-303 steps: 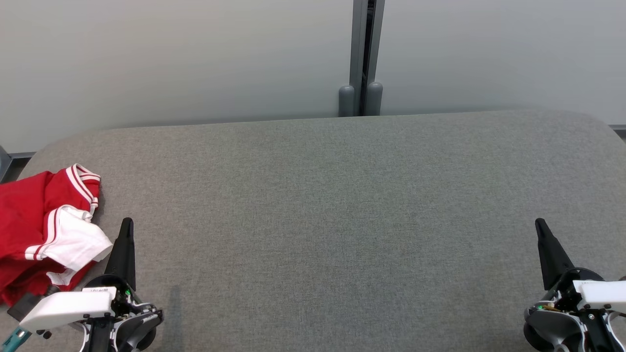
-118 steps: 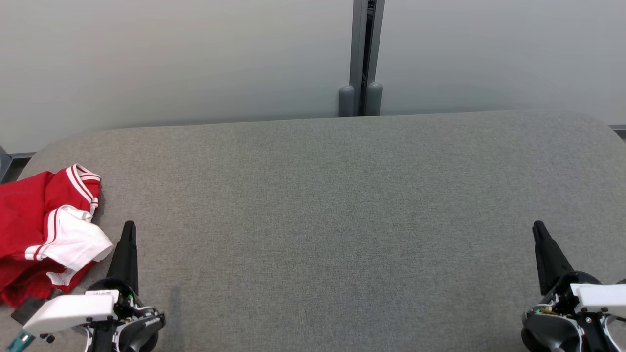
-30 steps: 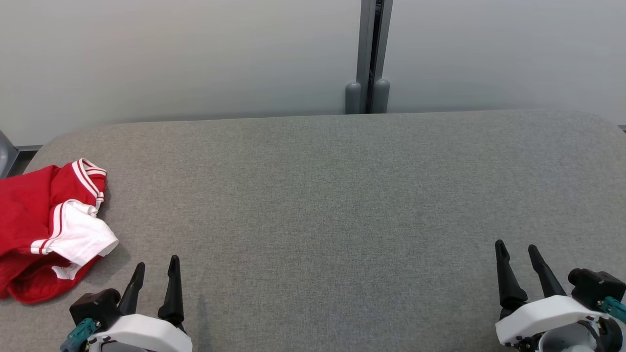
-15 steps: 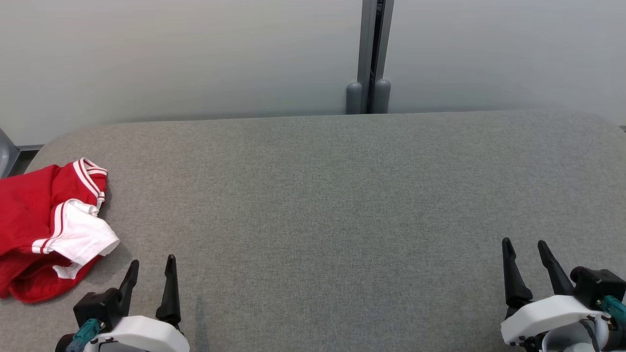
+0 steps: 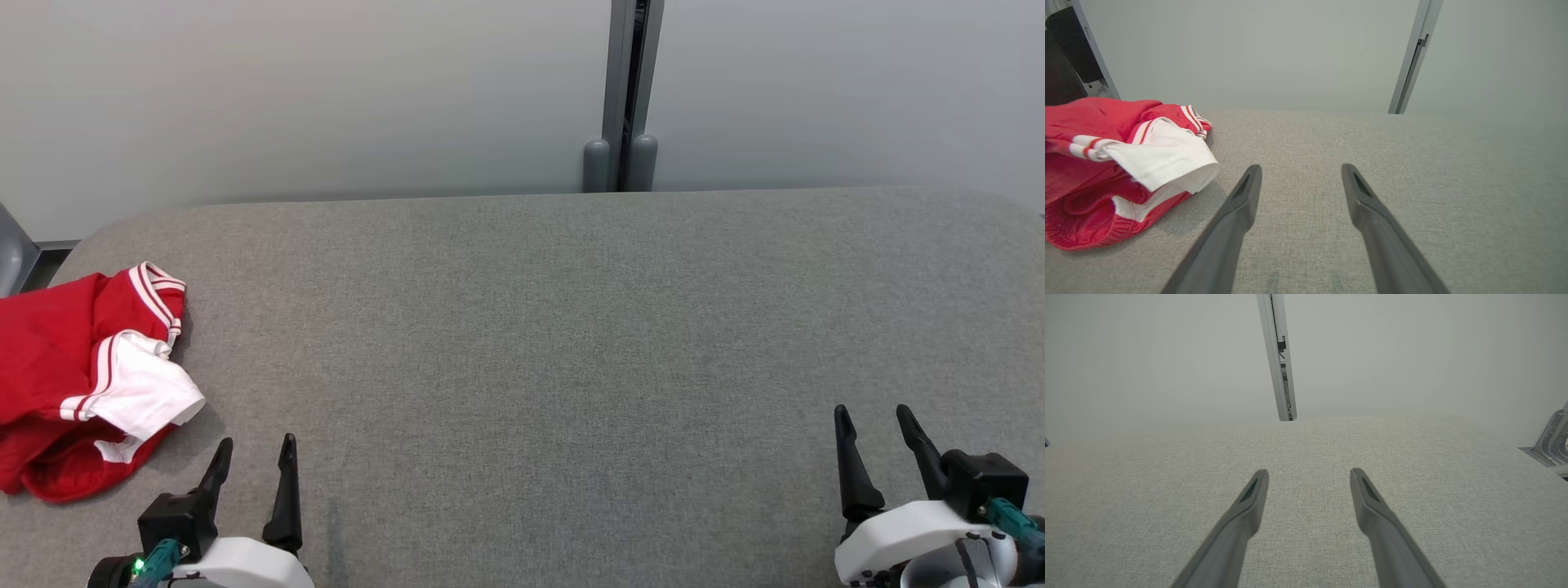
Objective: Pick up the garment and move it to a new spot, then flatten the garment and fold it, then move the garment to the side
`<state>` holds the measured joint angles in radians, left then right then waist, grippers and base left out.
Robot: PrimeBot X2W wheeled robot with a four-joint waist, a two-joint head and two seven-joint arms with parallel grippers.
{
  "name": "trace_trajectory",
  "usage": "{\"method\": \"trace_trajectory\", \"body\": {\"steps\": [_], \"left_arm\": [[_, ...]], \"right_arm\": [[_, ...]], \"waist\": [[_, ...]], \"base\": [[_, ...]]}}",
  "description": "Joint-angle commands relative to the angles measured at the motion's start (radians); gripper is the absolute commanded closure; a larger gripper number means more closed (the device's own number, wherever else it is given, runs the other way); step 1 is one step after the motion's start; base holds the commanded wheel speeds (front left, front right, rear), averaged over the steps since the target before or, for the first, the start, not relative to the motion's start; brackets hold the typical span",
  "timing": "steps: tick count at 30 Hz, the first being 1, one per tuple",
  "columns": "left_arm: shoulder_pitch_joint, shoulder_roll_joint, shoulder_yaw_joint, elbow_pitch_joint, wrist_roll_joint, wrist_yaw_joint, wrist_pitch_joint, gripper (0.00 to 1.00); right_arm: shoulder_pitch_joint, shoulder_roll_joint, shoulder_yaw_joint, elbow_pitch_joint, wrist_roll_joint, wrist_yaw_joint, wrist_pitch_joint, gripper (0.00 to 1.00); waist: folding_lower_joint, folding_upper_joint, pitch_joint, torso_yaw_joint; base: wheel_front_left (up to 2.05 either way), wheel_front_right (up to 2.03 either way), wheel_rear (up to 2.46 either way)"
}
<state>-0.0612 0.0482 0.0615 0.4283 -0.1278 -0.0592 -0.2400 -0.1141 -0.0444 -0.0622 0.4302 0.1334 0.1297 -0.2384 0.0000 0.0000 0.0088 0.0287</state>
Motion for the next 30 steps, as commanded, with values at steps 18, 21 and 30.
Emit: {"method": "trace_trajectory", "body": {"steps": [18,21,30], "left_arm": [[0.019,0.006,0.039,0.022,0.085,0.006,-0.027,0.0],[0.026,0.006,0.05,0.023,0.081,0.005,-0.027,0.0],[0.038,0.006,0.094,0.026,0.074,0.016,-0.026,0.0]], "right_arm": [[0.017,-0.009,0.012,0.0,-0.086,0.001,-0.028,0.0],[0.017,-0.009,0.026,0.0,-0.079,0.001,-0.028,0.0],[-0.004,-0.01,0.089,0.023,-0.062,0.001,-0.028,0.0]], "waist": [[0.0,0.0,0.002,0.188],[0.0,0.0,0.003,0.261],[0.0,0.0,0.017,0.433]], "base": [[0.0,0.0,0.0],[0.0,0.0,0.0],[0.0,0.0,0.0]]}}
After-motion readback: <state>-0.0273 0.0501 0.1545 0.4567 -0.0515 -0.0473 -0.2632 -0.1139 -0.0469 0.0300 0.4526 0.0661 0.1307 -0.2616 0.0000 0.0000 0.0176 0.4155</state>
